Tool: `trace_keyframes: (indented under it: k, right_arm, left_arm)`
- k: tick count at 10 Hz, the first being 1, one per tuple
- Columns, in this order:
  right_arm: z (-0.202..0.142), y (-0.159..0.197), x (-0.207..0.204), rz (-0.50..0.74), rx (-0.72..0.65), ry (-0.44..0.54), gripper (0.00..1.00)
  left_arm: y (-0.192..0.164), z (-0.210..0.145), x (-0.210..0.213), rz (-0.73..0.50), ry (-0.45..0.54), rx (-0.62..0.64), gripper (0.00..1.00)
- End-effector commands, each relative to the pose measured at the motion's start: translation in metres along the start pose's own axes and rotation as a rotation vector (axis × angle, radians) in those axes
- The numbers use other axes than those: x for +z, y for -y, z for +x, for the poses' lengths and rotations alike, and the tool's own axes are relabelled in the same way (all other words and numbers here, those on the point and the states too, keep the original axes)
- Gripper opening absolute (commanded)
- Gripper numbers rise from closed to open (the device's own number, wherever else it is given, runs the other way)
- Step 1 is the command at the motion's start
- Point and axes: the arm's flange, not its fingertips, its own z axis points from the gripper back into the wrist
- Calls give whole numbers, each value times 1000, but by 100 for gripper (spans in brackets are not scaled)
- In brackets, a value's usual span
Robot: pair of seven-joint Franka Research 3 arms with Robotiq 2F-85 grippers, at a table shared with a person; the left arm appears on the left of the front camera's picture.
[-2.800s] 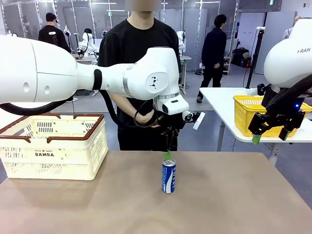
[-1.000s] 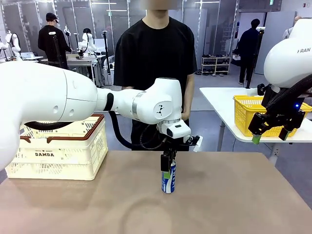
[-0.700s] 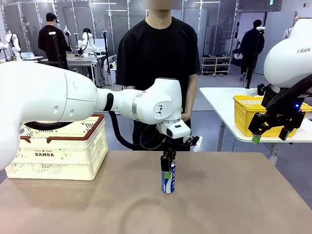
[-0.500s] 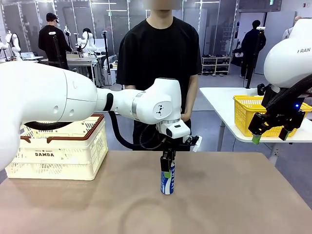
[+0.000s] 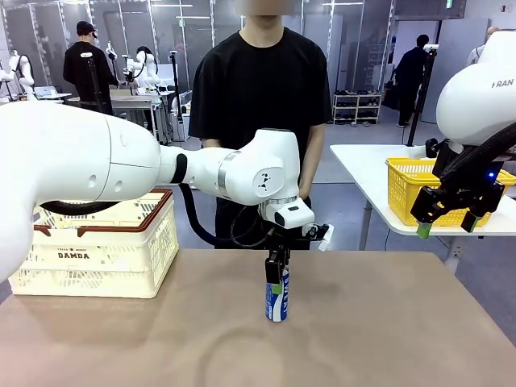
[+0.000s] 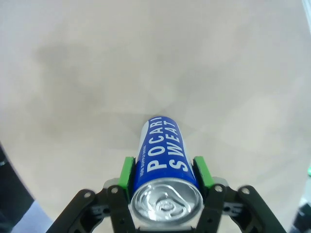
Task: Place the drinks into the Shopping basket.
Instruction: Pick up one drink and place it into the Shopping basket.
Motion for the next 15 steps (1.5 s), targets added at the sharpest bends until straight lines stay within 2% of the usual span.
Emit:
trace_keyframes:
  k: [1, 3, 5, 7, 10, 12, 15]
  right_arm:
    - [0, 2, 2, -2, -1, -5, 100]
    - [0, 2, 2, -2, -1, -5, 100]
    - [0, 2, 2, -2, -1, -5, 100]
    - [0, 2, 2, -2, -1, -5, 100]
    - [0, 2, 2, -2, -1, -5, 100]
    - [0, 2, 2, -2, -1, -5, 100]
    - [0, 2, 2, -2, -1, -5, 100]
  left_arm:
    - [2, 1, 24, -66, 38, -4, 9]
    - [7, -6, 59, -60, 62, 0, 9]
    - [16, -14, 112, 2, 67, -13, 9]
    - [26, -15, 161, 7, 3, -44, 9]
    - [36, -19, 218, 59, 41, -72, 9]
    - [41, -26, 240, 89, 47, -65, 9]
    - [47, -28, 230, 99, 54, -52, 9]
